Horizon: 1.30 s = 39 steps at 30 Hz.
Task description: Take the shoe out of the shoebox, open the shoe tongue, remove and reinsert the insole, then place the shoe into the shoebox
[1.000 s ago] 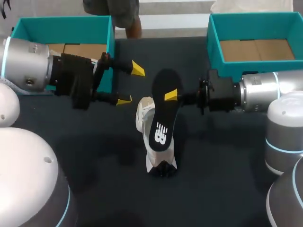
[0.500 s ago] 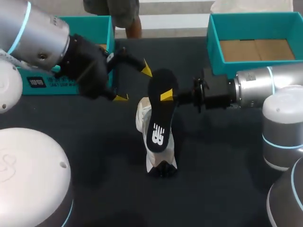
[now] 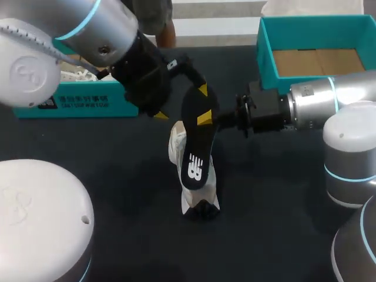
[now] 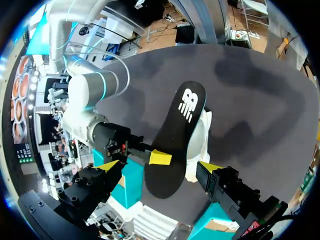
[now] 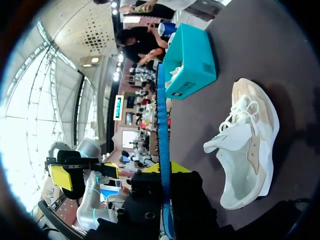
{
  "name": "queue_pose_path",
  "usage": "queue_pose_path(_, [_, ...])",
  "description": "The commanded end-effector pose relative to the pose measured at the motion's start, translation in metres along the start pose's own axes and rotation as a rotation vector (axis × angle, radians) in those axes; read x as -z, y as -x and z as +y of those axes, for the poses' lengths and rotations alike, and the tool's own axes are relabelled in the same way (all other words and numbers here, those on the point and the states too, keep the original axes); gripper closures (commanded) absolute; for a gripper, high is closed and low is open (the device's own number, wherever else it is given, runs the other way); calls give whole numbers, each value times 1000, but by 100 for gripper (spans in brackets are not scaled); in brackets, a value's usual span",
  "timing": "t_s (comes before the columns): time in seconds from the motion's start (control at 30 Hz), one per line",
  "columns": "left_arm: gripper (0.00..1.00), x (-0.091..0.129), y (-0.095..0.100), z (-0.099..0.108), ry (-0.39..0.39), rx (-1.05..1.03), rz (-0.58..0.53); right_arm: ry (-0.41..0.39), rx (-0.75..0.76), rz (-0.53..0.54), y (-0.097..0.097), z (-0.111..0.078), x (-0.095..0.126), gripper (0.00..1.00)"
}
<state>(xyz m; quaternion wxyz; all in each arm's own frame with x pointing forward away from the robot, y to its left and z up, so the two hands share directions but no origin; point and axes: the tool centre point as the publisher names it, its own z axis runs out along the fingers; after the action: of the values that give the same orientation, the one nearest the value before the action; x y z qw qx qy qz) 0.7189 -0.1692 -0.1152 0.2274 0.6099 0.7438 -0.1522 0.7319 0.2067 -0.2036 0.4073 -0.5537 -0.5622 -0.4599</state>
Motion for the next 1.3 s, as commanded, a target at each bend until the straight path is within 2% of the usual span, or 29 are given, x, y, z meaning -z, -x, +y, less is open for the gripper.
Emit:
queue_pose_path(0.03, [0,-7,11,1,44,-43,599,-6,5,-7,-1,3,-2,100])
queue_pose_path(0.43, [0,-4,12,11,66,-81,605,-17,3,1,3,3,-4,100])
queue_pose_path(1.0, [0,-4,8,20,12,-92,534,-13,6,9,4,3,-3,100])
queue_pose_path(1.3, [0,-7,5,19,-47,-115,465,-22,5,7,4,5,-3,100])
